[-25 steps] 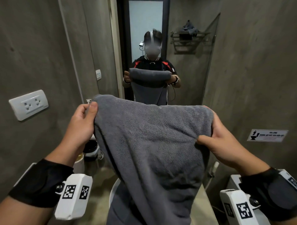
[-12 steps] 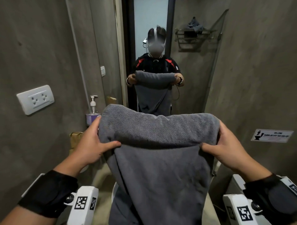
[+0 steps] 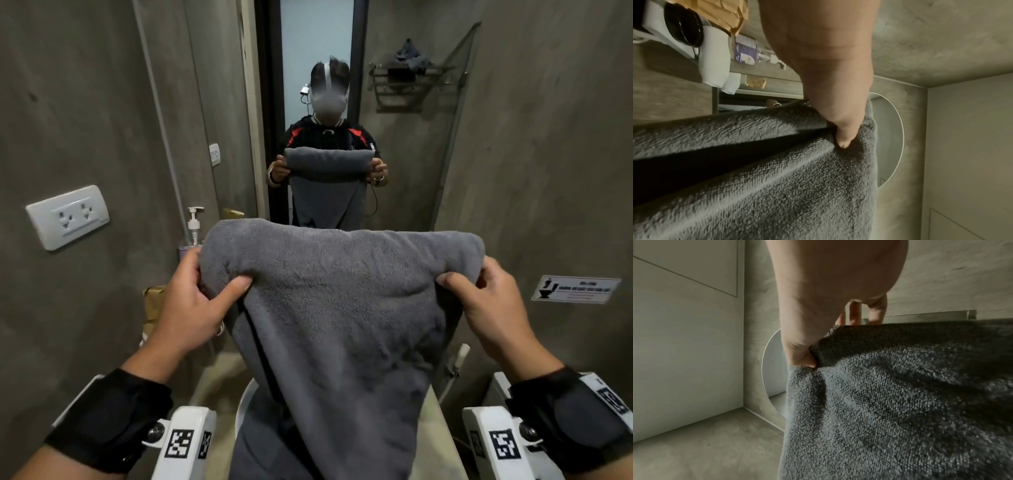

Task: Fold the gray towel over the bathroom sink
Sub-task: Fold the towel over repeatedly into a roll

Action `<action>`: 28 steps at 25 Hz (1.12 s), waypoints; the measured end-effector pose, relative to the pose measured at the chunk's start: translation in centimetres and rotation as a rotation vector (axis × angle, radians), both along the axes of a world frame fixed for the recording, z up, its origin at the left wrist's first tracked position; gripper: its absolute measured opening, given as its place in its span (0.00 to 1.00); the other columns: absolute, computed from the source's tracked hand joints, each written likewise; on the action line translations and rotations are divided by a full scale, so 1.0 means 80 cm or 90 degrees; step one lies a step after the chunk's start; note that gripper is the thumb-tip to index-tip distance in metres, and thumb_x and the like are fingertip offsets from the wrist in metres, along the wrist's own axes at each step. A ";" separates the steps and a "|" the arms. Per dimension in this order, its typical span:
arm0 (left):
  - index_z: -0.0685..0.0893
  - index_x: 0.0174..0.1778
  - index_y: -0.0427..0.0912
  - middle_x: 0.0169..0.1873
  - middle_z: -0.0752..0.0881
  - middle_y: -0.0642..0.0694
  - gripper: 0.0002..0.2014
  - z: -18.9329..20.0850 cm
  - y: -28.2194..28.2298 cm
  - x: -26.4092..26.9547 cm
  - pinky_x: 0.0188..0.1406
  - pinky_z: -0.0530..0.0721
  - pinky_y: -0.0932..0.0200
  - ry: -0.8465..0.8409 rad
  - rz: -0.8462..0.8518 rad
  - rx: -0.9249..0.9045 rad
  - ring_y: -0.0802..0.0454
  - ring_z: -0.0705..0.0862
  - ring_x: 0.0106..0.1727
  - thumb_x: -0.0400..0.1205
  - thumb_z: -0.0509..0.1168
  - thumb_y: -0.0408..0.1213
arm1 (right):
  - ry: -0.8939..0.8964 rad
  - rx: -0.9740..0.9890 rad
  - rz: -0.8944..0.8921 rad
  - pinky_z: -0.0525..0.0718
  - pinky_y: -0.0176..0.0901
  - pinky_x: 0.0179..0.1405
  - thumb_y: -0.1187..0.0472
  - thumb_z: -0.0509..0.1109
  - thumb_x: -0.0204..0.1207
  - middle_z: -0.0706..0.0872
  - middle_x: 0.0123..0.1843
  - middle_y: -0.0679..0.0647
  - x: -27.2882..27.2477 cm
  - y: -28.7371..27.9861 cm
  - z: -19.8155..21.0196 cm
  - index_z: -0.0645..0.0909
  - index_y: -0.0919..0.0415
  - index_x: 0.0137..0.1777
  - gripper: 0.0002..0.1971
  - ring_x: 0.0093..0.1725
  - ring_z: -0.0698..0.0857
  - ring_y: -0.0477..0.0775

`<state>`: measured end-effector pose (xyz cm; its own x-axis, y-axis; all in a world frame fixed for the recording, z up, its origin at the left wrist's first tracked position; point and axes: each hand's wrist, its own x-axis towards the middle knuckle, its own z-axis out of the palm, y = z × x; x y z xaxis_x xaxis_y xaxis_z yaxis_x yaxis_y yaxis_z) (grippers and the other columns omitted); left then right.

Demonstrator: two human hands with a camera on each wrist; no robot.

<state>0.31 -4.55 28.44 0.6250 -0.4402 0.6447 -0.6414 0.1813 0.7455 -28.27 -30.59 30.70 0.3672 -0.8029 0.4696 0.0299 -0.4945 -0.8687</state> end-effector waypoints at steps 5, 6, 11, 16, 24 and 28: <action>0.81 0.58 0.49 0.48 0.91 0.56 0.24 0.016 -0.011 -0.005 0.41 0.84 0.74 0.086 0.016 -0.031 0.66 0.89 0.48 0.72 0.76 0.56 | -0.005 0.082 0.077 0.87 0.48 0.53 0.58 0.76 0.77 0.92 0.50 0.47 0.002 -0.001 0.012 0.80 0.51 0.62 0.15 0.48 0.90 0.40; 0.83 0.57 0.51 0.47 0.91 0.58 0.23 0.021 -0.013 -0.007 0.40 0.83 0.75 0.102 0.029 -0.039 0.67 0.89 0.48 0.71 0.74 0.59 | -0.007 0.090 0.088 0.86 0.47 0.55 0.54 0.75 0.78 0.91 0.51 0.43 0.004 0.000 0.015 0.78 0.49 0.65 0.17 0.50 0.90 0.38; 0.86 0.52 0.54 0.46 0.91 0.67 0.18 0.048 -0.008 -0.016 0.41 0.80 0.79 0.078 0.008 -0.055 0.71 0.88 0.48 0.76 0.67 0.62 | -0.017 0.108 0.088 0.83 0.53 0.66 0.38 0.67 0.80 0.87 0.61 0.40 0.006 0.007 0.039 0.78 0.41 0.70 0.20 0.60 0.87 0.41; 0.83 0.64 0.55 0.58 0.91 0.57 0.20 0.093 -0.005 -0.014 0.50 0.84 0.72 0.043 -0.182 -0.054 0.63 0.88 0.58 0.76 0.73 0.41 | -0.043 0.094 0.100 0.81 0.50 0.71 0.42 0.65 0.83 0.87 0.65 0.43 0.009 0.003 0.083 0.78 0.44 0.72 0.19 0.65 0.85 0.40; 0.78 0.66 0.55 0.59 0.91 0.56 0.37 0.251 -0.023 0.020 0.55 0.85 0.68 -0.078 -0.199 0.042 0.59 0.89 0.61 0.62 0.82 0.31 | -0.119 0.051 0.215 0.84 0.43 0.65 0.46 0.66 0.84 0.79 0.75 0.46 0.039 -0.043 0.211 0.55 0.46 0.88 0.35 0.66 0.85 0.40; 0.78 0.68 0.51 0.58 0.91 0.55 0.40 0.334 -0.027 0.028 0.53 0.86 0.67 -0.131 -0.185 0.070 0.59 0.89 0.60 0.59 0.83 0.29 | -0.134 0.027 0.238 0.88 0.34 0.39 0.44 0.66 0.83 0.83 0.66 0.39 0.048 -0.060 0.287 0.56 0.40 0.86 0.34 0.53 0.89 0.35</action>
